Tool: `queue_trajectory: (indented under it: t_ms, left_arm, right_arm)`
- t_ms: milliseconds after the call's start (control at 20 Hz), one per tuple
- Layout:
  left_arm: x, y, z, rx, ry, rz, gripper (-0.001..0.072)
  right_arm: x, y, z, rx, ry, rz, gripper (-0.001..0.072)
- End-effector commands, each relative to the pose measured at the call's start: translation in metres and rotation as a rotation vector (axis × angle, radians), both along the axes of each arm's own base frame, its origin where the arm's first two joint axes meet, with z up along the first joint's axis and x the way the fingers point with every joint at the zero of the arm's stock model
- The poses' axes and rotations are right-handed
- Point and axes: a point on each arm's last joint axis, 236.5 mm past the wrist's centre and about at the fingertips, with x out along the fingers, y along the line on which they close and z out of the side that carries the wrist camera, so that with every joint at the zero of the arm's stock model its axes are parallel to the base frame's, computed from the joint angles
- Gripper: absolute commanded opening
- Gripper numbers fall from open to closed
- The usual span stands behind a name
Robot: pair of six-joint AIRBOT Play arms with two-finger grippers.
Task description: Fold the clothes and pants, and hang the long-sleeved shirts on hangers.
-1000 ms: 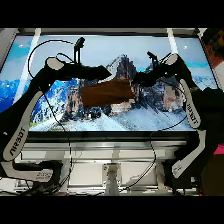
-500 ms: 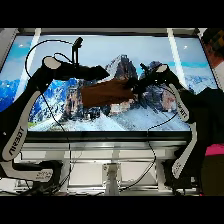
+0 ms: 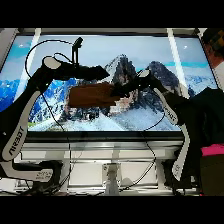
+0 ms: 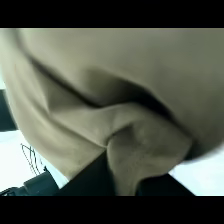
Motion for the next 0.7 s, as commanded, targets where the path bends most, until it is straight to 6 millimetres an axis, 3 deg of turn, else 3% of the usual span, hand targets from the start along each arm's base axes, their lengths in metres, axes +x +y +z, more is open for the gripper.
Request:
queue_trajectory:
  t_ms: [0,50,150,250,500,550,650]
  left_arm:
    - [0.0,0.001,0.001,0.0,-0.002,0.001,0.0703]
    - [0.0,0.001,0.002,0.003,-0.012,-0.004,0.0701]
    - [0.0,0.003,0.008,0.004,-0.031,-0.006,0.0555]
    - [0.0,0.01,0.023,-0.004,-0.062,0.009,0.0505]
    - [0.003,0.046,0.079,-0.023,-0.174,0.084,0.0506]
    - [0.003,0.053,0.087,-0.025,-0.191,0.098,0.0506]
    - [0.003,0.063,0.099,-0.028,-0.216,0.118,0.0506]
  right_arm:
    - [-0.005,0.028,0.006,0.005,-0.055,0.022,0.0016]
    - [-0.002,0.029,0.015,0.016,-0.086,0.037,0.0015]
    - [0.015,0.024,0.043,0.018,-0.178,0.028,0.0015]
    - [0.042,0.002,0.079,-0.042,-0.328,0.003,0.0014]
    - [0.093,-0.103,0.179,-0.274,-0.594,-0.157,0.0014]
    - [0.097,-0.125,0.194,-0.305,-0.618,-0.2,0.0014]
    - [0.099,-0.158,0.207,-0.359,-0.632,-0.234,0.0013]
